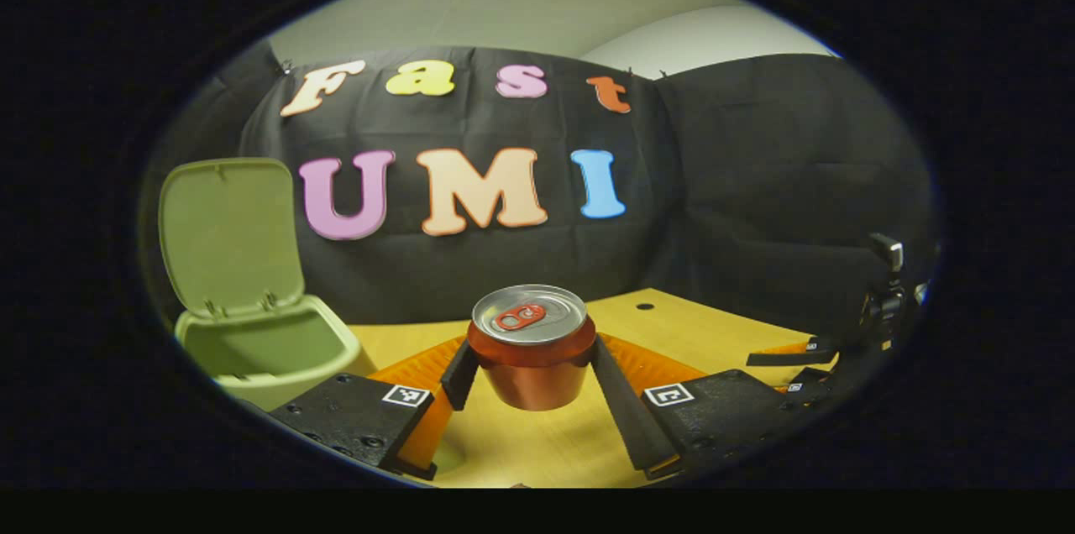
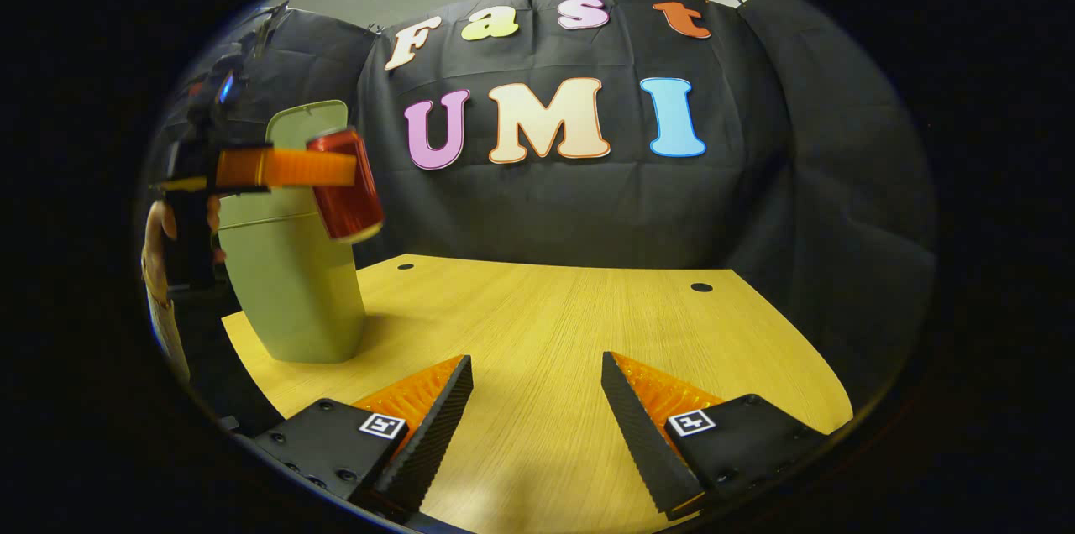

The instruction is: Press the lid of the desktop garbage bin to open it, pick up the crumpled paper on the desktop and throw it into the bin, then pick up the pop can on the desktop and drop it into the bin, and finally close the garbage bin lid.

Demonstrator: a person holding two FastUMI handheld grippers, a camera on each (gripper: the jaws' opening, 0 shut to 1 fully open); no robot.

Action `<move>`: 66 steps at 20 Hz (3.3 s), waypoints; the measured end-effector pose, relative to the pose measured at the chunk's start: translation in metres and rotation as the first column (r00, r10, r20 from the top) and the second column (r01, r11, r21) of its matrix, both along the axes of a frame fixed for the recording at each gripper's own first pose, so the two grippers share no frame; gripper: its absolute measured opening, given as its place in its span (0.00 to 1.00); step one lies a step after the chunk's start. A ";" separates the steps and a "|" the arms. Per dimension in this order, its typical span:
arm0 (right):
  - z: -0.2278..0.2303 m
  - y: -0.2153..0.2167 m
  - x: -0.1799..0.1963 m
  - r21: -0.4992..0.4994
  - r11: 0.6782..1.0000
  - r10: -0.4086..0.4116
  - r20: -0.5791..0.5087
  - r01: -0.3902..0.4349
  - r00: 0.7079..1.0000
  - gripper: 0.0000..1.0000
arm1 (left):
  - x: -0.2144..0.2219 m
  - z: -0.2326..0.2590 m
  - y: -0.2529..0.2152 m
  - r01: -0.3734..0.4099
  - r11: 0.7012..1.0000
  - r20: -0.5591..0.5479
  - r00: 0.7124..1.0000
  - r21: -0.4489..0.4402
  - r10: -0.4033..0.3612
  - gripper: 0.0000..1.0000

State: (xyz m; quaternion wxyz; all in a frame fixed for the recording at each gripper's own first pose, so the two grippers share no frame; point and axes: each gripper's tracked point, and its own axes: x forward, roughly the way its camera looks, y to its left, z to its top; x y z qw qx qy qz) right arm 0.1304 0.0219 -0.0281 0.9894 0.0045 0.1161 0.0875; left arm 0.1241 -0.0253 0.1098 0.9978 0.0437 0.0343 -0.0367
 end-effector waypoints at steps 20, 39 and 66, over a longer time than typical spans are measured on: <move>-0.014 0.027 0.008 -0.015 0.998 0.061 -0.025 -0.061 0.998 0.97 | -0.051 0.030 0.223 -0.405 0.914 -0.063 0.912 0.009 0.405 0.80; -0.011 0.014 0.002 0.022 0.999 0.049 -0.019 -0.048 0.999 0.97 | -0.002 0.190 0.258 -0.542 0.840 0.074 0.838 -0.013 0.541 0.88; -0.005 0.015 -0.002 0.029 0.998 0.059 -0.010 -0.059 0.998 0.97 | -0.015 0.066 0.199 -0.418 0.904 -0.110 0.906 -0.089 0.408 0.87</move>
